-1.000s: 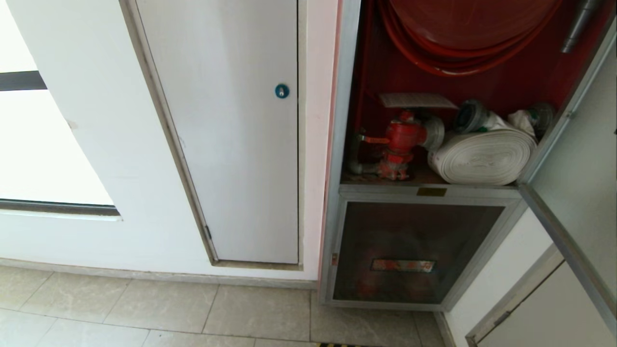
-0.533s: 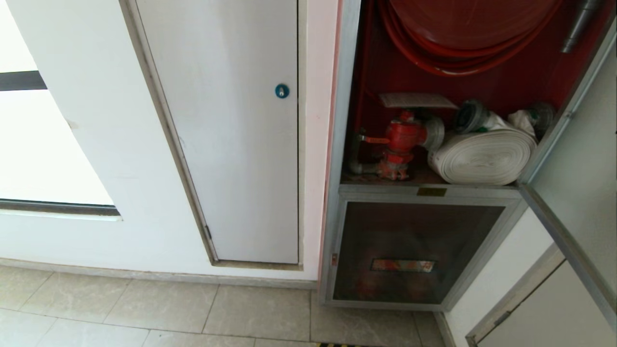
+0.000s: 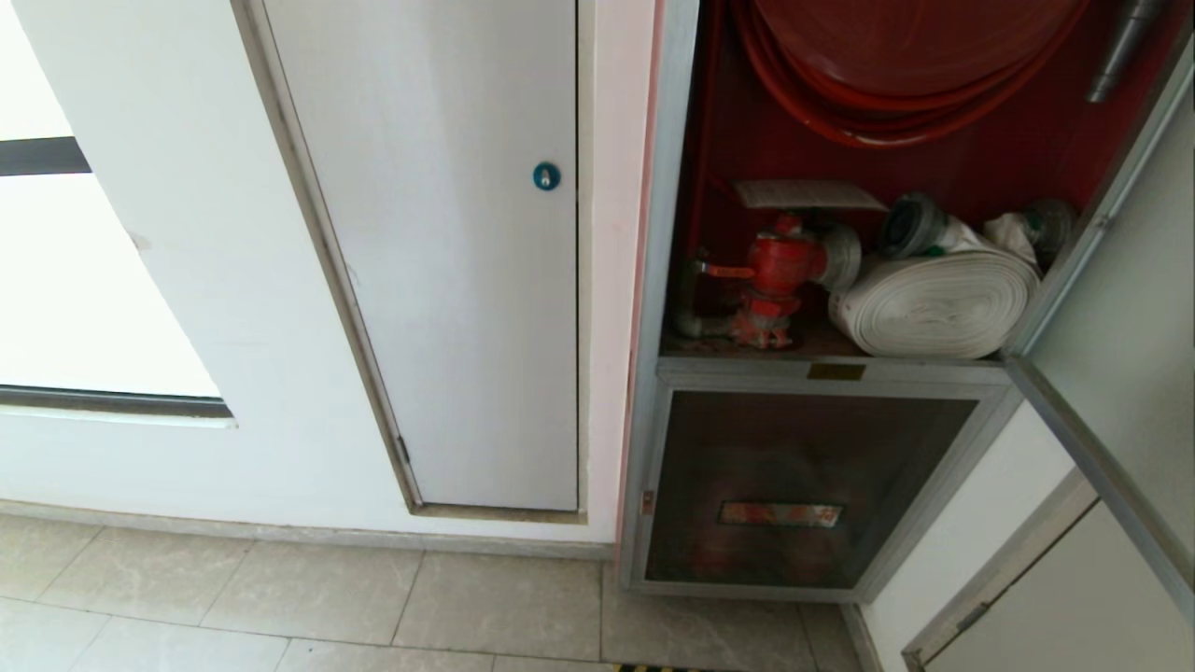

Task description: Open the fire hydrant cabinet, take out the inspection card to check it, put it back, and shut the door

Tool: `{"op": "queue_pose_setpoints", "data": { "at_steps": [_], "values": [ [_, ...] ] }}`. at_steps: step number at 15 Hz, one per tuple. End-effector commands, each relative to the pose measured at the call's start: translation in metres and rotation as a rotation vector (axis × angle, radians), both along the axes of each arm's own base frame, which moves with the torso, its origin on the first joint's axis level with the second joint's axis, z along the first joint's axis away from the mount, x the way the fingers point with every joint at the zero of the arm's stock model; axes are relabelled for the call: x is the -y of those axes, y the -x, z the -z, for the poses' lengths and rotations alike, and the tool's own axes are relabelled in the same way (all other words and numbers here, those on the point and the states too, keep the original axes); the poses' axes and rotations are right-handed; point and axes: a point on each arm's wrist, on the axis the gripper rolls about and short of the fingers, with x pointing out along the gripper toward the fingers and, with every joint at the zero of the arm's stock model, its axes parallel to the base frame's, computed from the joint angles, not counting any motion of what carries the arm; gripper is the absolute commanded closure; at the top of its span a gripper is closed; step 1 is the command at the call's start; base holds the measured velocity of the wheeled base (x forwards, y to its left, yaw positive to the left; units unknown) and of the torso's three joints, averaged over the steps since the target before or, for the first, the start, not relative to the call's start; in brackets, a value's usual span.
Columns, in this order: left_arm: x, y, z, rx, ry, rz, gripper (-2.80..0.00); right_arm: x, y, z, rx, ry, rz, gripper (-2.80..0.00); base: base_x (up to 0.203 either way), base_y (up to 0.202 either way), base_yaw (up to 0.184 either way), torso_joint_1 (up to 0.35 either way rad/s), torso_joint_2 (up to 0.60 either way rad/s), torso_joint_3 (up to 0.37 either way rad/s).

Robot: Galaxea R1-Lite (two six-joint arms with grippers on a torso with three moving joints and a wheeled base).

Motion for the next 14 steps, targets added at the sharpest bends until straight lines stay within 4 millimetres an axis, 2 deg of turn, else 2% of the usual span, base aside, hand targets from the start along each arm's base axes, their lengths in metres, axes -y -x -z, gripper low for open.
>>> {"op": "queue_pose_setpoints", "data": {
  "at_steps": [1, 7, 10, 14],
  "values": [
    [0.0, 0.0, 0.0, -0.002, 0.0, 0.0, 0.0, 0.007, -0.005, 0.002, -0.013, -0.011, 0.024, 0.0, 0.0, 0.0, 0.0, 0.0, 0.0, 0.0],
    [0.0, 0.0, 0.0, -0.002, 0.0, 0.0, 0.0, 0.009, -0.006, 0.003, -0.014, -0.012, 0.025, 0.0, 0.0, 0.0, 0.0, 0.0, 0.0, 0.0],
    [0.0, 0.0, 0.0, -0.001, 0.0, 0.0, 0.0, 0.002, -0.006, 0.003, -0.009, -0.004, -0.039, 0.0, 0.0, 0.0, 0.0, 0.0, 0.0, 0.0],
    [0.0, 0.0, 0.0, -0.001, 0.0, 0.0, 0.0, -0.017, -0.02, 0.013, -0.03, -0.022, -0.197, 0.0, 0.0, 0.0, 0.0, 0.0, 0.0, 0.0]
  ]
}}
